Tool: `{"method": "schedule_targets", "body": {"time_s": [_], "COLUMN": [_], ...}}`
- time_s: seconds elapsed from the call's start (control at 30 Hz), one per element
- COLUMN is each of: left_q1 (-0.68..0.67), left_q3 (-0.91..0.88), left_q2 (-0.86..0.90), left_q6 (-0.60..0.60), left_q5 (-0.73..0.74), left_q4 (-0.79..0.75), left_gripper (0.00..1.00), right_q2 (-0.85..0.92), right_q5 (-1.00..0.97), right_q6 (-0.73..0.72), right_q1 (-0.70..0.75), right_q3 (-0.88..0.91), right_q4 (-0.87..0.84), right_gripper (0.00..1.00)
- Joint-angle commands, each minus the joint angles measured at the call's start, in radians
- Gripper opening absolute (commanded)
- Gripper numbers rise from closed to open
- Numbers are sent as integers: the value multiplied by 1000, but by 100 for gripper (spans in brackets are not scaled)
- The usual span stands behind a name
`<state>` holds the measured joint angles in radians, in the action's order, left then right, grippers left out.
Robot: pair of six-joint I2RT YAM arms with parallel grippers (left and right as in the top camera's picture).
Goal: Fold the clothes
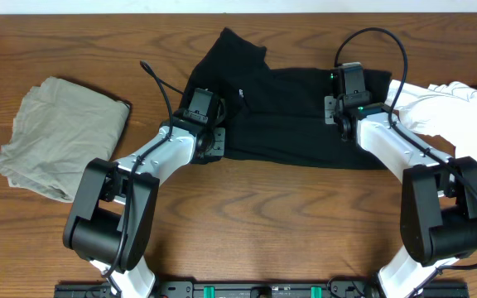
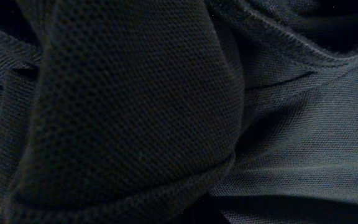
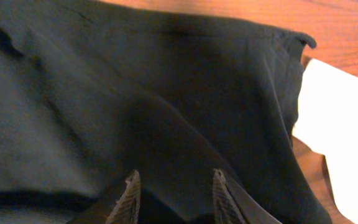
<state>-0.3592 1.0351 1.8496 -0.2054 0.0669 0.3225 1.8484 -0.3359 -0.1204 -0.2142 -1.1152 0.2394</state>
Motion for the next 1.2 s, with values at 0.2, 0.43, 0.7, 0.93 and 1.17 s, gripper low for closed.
{"method": "schedule_targets", "body": {"time_s": [0.2, 0.43, 0.7, 0.93, 1.17], "left_q1": [0, 0, 0, 0, 0], "left_q3": [-48, -48, -48, -48, -48], "left_q2": [21, 21, 21, 21, 21], "left_q6": [2, 2, 2, 2, 2], "left_q5": [-23, -23, -23, -23, -23], "left_q4": [35, 48, 66, 66, 66], "left_gripper": [6, 6, 6, 6, 6], "right_q2": [-89, -166, -93, -43, -34], "right_q5": [-55, -37, 330, 347, 397], "right_q6": [-115, -274, -279, -243, -212], "right_q1": [19, 180, 389, 417, 416], "right_q3": [4, 6, 51, 82, 82], "right_q4": [293, 475, 435, 372, 321], "right_gripper": [45, 48, 44, 42, 38]}}
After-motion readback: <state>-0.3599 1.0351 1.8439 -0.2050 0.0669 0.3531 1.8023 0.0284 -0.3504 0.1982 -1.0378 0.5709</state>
